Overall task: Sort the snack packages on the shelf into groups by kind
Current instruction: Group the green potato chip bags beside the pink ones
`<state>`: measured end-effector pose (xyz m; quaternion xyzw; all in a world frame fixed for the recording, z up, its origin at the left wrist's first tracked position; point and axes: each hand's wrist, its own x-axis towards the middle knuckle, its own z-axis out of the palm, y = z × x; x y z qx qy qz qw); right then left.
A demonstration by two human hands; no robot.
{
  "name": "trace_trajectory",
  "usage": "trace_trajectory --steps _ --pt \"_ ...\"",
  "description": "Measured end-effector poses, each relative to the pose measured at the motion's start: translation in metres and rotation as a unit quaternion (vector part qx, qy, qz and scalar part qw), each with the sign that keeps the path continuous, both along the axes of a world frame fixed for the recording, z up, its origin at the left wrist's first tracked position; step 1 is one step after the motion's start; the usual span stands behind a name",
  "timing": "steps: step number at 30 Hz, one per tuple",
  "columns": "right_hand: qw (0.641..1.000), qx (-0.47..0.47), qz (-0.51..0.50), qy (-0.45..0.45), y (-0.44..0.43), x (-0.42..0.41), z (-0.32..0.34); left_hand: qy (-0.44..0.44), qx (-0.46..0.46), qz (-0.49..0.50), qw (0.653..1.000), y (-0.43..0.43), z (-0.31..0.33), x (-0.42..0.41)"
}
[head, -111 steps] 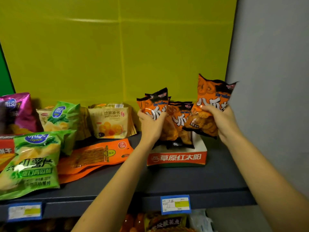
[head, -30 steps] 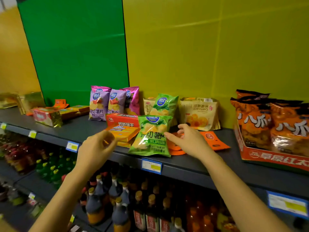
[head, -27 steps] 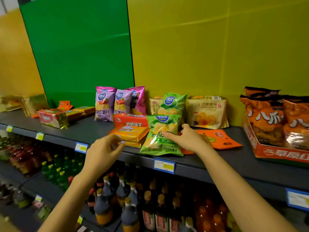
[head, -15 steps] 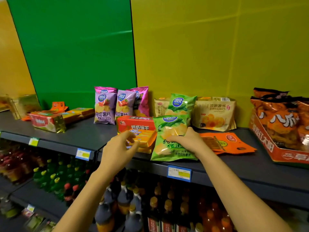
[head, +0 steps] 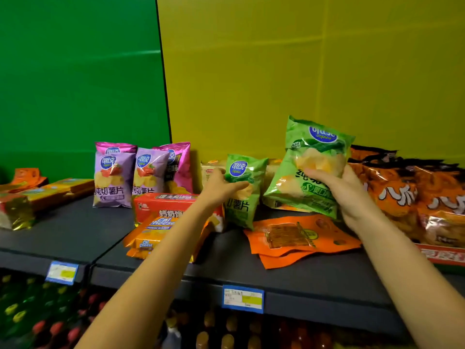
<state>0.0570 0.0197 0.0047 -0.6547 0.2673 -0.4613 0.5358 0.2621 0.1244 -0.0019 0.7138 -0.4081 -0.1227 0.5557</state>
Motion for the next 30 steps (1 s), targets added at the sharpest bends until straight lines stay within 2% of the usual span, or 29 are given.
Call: trace_trajectory --steps 5,7,10,14,16,24,27,30 --pt "1.000 -0.019 -0.013 0.002 -0.017 -0.020 -0.005 -0.042 0.070 0.053 0.995 -0.055 -0.010 0.043" --pt "1.000 -0.025 -0.012 0.003 -0.022 -0.023 -0.005 -0.033 0.094 0.047 0.994 -0.073 -0.014 0.066" --pt "0.999 -0.032 -0.009 0.000 -0.024 -0.022 -0.004 -0.007 0.140 0.012 0.990 -0.045 0.007 0.041" --pt "0.999 -0.047 0.004 0.014 -0.037 -0.023 -0.005 -0.043 0.220 -0.001 0.975 -0.048 0.007 0.037" --pt "0.999 -0.047 0.006 0.020 -0.037 -0.020 -0.007 -0.046 0.215 -0.003 0.975 -0.046 0.003 0.040" --pt "0.998 -0.052 0.003 0.017 -0.043 -0.016 -0.011 -0.070 0.059 0.026 0.995 -0.058 0.011 0.025" --pt "0.998 -0.056 -0.001 -0.007 -0.042 -0.012 -0.006 -0.043 -0.079 0.034 0.995 -0.051 0.031 0.010" --pt "0.997 -0.067 0.004 -0.035 -0.037 -0.002 -0.002 -0.023 -0.192 0.063 0.979 -0.033 0.052 0.008"
